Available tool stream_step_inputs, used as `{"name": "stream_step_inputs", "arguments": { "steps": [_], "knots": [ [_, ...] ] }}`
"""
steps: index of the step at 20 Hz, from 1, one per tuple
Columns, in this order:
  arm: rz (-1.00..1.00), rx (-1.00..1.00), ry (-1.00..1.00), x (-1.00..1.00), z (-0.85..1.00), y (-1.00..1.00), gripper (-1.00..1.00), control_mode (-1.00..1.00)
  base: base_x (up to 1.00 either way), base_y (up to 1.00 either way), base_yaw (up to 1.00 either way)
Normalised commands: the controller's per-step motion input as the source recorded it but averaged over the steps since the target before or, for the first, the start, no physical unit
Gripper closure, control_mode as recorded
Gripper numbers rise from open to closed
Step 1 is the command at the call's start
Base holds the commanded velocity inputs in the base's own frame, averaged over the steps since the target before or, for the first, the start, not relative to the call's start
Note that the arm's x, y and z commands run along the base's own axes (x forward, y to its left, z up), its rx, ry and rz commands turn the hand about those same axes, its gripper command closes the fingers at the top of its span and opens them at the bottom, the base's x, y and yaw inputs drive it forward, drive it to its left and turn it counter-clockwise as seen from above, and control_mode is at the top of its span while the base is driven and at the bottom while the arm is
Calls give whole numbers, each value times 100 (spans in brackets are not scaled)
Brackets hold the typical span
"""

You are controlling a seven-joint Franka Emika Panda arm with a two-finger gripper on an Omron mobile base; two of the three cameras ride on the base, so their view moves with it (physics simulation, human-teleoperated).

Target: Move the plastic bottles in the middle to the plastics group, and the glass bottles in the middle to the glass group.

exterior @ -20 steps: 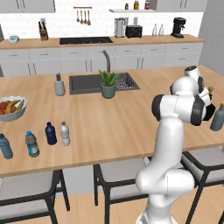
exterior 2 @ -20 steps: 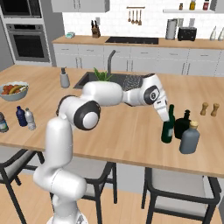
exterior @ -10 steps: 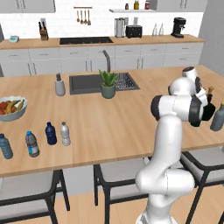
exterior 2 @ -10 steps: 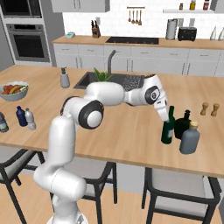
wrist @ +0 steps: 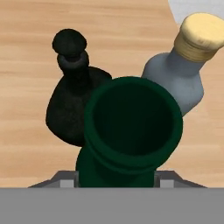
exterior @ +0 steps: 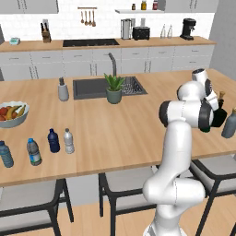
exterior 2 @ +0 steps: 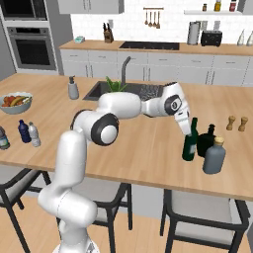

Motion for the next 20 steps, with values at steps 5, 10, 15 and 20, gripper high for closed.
{"name": "stream_step_inputs", "arguments": {
  "steps": [5,10,15,20],
  "knots": [
    [0,0,0,0,0,0,-100,-100,0,0,0],
    [0,0,0,0,0,0,-100,-100,0,0,0],
    [0,0,-1,-5,47,0,-100,-100,0,0,0],
    [0,0,0,-28,77,8,-100,-100,0,0,0]
  ]
}}
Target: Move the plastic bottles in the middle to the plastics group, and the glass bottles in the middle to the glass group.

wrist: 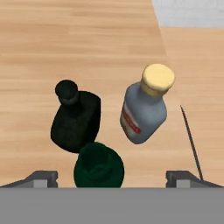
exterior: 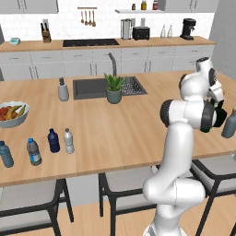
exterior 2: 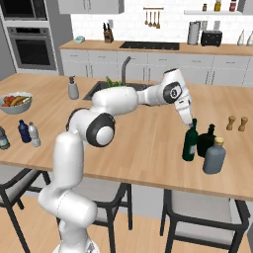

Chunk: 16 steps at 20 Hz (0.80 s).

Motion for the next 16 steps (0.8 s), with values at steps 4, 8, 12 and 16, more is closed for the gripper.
{"name": "stream_step_inputs", "arguments": {
  "steps": [4,8,12,16],
  "knots": [
    [8,0,0,-44,71,46,-100,-100,0,0,0],
    [20,-4,0,-54,51,82,-100,-100,0,0,0],
    [31,-2,0,-66,14,99,-100,-100,0,0,0],
    [33,0,-1,-80,0,82,-100,-100,0,0,0]
  ]
}}
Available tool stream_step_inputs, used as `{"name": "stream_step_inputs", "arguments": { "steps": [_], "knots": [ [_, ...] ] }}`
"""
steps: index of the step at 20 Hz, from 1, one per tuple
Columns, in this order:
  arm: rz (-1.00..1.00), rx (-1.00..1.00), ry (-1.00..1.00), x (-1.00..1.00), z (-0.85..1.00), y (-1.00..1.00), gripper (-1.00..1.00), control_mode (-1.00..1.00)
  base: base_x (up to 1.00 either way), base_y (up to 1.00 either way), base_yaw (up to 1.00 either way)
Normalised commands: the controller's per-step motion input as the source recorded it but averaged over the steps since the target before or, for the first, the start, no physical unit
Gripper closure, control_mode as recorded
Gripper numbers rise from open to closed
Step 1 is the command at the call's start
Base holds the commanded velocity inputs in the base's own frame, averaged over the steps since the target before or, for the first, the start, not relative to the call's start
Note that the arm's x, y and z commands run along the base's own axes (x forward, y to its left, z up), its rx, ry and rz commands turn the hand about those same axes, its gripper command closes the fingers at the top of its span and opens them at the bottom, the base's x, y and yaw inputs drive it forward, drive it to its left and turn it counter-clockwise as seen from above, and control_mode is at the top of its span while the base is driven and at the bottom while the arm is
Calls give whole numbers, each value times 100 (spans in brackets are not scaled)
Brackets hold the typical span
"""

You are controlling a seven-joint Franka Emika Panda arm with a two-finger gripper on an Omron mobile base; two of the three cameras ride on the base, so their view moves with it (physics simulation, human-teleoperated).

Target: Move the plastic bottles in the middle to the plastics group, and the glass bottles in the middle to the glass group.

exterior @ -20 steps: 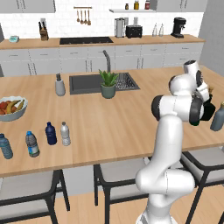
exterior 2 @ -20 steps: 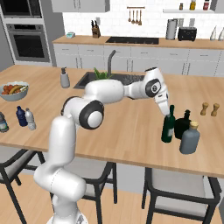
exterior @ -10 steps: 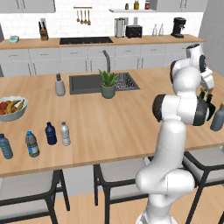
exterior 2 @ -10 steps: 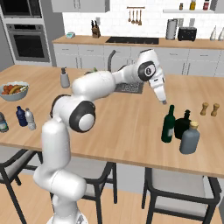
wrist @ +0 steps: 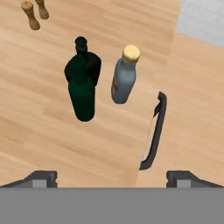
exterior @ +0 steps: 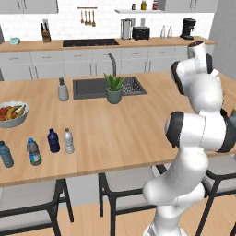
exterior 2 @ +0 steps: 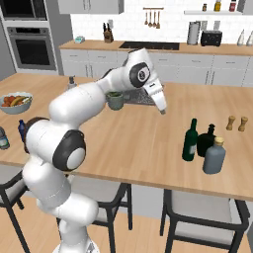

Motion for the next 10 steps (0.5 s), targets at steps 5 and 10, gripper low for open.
{"name": "stream_step_inputs", "arguments": {
  "steps": [5,10],
  "knots": [
    [25,0,-4,-78,0,43,-100,-100,0,0,0],
    [25,0,0,-59,0,36,-100,-100,0,0,0]
  ]
}}
